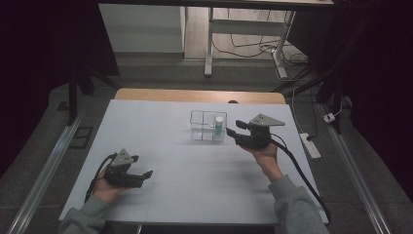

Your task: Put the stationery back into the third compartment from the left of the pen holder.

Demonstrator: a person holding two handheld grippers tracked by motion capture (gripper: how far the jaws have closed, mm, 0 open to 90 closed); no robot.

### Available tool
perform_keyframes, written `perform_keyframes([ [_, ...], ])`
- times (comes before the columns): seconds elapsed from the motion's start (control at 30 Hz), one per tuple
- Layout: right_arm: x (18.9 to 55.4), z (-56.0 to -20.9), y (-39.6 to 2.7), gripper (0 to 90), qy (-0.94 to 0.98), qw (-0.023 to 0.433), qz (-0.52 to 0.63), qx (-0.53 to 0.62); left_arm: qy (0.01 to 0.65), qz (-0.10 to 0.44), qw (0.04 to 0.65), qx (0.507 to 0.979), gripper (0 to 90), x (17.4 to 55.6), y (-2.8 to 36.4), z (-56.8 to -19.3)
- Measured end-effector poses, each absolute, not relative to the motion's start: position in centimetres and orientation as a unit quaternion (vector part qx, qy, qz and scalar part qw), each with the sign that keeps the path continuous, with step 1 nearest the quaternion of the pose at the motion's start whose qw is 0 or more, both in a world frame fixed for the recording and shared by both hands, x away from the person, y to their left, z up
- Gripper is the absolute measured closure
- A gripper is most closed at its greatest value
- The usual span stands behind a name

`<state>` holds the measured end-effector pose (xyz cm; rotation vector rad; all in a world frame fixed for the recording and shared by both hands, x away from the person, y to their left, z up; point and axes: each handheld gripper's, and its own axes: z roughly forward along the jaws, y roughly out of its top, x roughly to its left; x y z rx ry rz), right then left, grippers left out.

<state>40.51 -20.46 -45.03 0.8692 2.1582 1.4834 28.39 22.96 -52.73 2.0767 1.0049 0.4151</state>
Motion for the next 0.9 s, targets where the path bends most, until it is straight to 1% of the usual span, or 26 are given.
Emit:
perform_keyframes([
  [0.4, 37.5, -46.1, -23.4, 42.0, 0.776, 0.195, 0.512, 0.314, 0.394, 0.163, 0.387, 0.818, 17.5, 28.6, 22.9, -52.8],
  [0.9, 33.7, -47.5, -27.2, 38.3, 0.779, 0.182, 0.505, 0.323, 0.393, 0.164, 0.384, 0.819, 17.5, 28.6, 22.9, -52.8],
])
